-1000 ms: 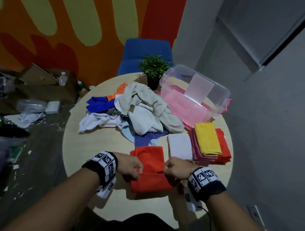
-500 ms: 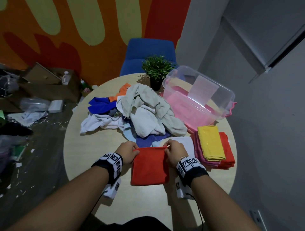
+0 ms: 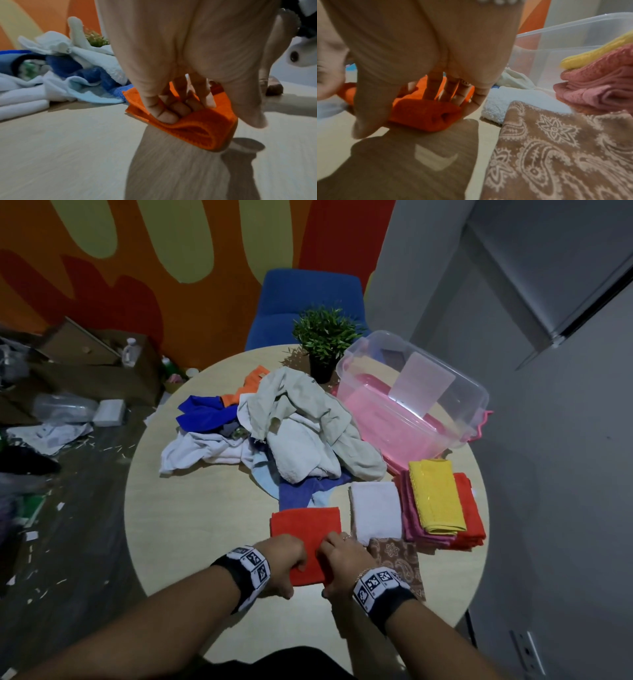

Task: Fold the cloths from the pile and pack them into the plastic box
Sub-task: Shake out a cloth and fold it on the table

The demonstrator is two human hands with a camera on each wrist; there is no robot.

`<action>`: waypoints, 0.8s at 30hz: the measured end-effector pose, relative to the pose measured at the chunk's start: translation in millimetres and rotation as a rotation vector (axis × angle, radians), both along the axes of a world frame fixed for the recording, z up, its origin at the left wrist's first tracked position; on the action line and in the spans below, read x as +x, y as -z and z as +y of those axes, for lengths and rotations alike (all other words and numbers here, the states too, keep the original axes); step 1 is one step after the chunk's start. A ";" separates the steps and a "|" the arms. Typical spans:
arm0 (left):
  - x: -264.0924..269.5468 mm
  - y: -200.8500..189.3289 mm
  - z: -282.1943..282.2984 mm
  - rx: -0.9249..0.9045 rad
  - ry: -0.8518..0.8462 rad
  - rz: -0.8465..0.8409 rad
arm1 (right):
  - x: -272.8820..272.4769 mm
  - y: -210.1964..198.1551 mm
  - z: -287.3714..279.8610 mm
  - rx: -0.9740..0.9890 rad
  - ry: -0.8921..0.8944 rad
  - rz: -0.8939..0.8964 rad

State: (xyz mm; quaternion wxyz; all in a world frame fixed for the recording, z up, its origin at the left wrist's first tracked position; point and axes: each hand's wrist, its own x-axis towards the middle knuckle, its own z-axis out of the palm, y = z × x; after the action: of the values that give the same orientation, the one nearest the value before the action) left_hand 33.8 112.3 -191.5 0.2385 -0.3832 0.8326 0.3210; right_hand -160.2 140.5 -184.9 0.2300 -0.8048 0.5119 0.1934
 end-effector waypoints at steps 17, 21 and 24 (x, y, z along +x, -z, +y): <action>0.8 -1.7 5.4 -0.155 -0.233 0.230 | -10.5 -7.2 4.0 -0.034 0.411 -0.286; -2.4 1.3 -15.3 -0.125 -0.352 0.203 | -10.1 -5.3 5.7 -0.066 0.552 -0.326; -8.1 2.7 -20.9 -0.181 -0.399 0.232 | -10.2 -5.7 5.2 -0.095 0.592 -0.381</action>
State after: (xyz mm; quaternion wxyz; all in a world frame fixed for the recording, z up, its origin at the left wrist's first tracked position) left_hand 25.7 91.4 -194.2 0.0382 -0.5203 0.7877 0.3277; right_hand -170.5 145.7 -179.2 0.3299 -0.6527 0.6794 -0.0592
